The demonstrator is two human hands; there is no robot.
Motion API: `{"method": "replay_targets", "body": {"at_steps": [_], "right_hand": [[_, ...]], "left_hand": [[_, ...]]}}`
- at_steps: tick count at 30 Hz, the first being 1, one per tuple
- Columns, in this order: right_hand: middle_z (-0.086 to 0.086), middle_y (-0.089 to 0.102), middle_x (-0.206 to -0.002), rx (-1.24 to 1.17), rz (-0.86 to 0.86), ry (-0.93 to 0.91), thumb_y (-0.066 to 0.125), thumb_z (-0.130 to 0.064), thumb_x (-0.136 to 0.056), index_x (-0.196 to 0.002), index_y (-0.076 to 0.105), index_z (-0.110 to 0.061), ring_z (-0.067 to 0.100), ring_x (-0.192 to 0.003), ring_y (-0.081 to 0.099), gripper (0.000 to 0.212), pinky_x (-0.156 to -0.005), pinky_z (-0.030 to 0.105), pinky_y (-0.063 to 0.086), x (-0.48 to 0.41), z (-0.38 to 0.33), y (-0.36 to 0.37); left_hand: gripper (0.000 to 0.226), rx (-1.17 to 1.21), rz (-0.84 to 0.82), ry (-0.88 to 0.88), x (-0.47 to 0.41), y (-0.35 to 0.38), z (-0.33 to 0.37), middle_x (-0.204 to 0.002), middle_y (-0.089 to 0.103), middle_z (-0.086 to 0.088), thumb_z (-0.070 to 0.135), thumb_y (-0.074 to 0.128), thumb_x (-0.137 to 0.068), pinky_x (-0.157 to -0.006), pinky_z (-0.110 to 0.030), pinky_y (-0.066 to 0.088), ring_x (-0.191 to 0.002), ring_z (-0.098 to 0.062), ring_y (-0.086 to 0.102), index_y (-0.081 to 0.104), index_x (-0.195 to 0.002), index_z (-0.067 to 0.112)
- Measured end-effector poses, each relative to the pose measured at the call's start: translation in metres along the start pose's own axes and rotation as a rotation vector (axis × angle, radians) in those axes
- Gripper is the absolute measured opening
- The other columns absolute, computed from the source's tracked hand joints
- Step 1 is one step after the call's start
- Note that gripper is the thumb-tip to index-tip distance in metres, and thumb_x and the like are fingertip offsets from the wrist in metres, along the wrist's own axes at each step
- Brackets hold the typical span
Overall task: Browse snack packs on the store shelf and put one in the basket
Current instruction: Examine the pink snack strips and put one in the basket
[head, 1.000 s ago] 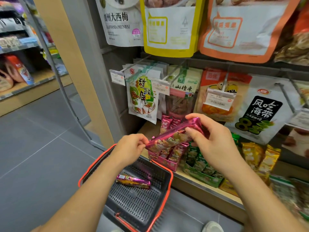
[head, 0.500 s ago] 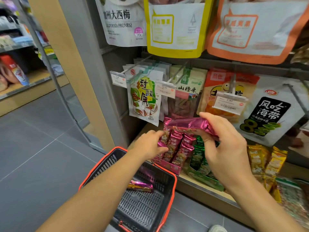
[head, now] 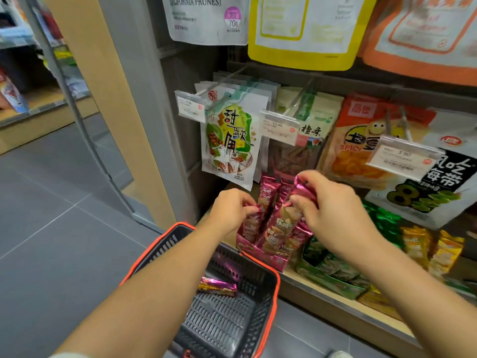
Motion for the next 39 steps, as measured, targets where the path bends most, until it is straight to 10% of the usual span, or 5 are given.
{"method": "replay_targets", "body": {"at_steps": [17, 27, 31, 35, 39], "right_hand": [[0.004, 0.059, -0.118, 0.022, -0.165, -0.033, 0.064, -0.018, -0.090, -0.134, 0.049, -0.024, 0.028, -0.105, 0.061, 0.047, -0.087, 0.041, 0.050, -0.022, 0.017, 0.122], [0.006, 0.052, -0.127, -0.011, -0.134, 0.107, 0.064, -0.022, -0.092, -0.127, 0.050, -0.015, 0.029, -0.101, 0.063, 0.039, -0.082, 0.037, 0.050, -0.032, 0.033, 0.156], [0.007, 0.059, -0.121, 0.049, -0.214, 0.044, 0.063, -0.022, -0.092, -0.127, 0.055, -0.012, 0.026, -0.105, 0.062, 0.037, -0.087, 0.035, 0.048, -0.036, 0.029, 0.165], [0.003, 0.068, -0.098, 0.148, -0.378, 0.016, 0.061, -0.024, -0.088, -0.107, 0.070, -0.019, 0.023, -0.090, 0.064, 0.021, -0.083, 0.036, 0.054, -0.066, 0.026, 0.152], [0.004, 0.066, -0.112, 0.173, -0.119, 0.052, 0.056, -0.021, -0.087, -0.114, 0.066, -0.024, 0.029, -0.108, 0.057, 0.028, -0.086, 0.040, 0.049, -0.101, 0.034, 0.109]], "left_hand": [[0.005, 0.070, 0.067, 0.097, -0.035, -0.001, -0.005, -0.080, 0.074, 0.010, 0.025, 0.077, -0.080, -0.064, 0.003, 0.038, -0.065, 0.013, 0.057, 0.080, -0.082, 0.022], [0.041, 0.351, -0.319, 0.034, -0.027, 0.020, 0.002, -0.094, 0.068, 0.007, -0.009, 0.047, -0.087, -0.085, -0.019, 0.048, -0.099, -0.010, 0.063, 0.070, -0.109, 0.017], [0.028, 0.483, -0.508, -0.088, -0.015, 0.029, -0.005, -0.116, 0.064, 0.008, 0.017, 0.053, -0.096, -0.082, -0.024, 0.048, -0.111, -0.009, 0.058, 0.061, -0.116, 0.034], [0.032, 0.523, -0.414, -0.017, -0.019, 0.025, -0.012, -0.111, 0.066, 0.002, 0.013, 0.065, -0.092, -0.081, -0.019, 0.053, -0.101, -0.010, 0.062, 0.062, -0.122, 0.020], [0.036, 0.314, -0.314, 0.081, -0.023, 0.028, -0.017, -0.112, 0.069, 0.002, 0.013, 0.070, -0.087, -0.098, -0.030, 0.050, -0.105, -0.011, 0.065, 0.064, -0.122, 0.018]]}}
Point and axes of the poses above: each hand's wrist, its own x-axis away from the middle knuckle, its own y-axis out of the palm, z = x × y, the point moved 10 cm from there along -x, towards the middle knuckle
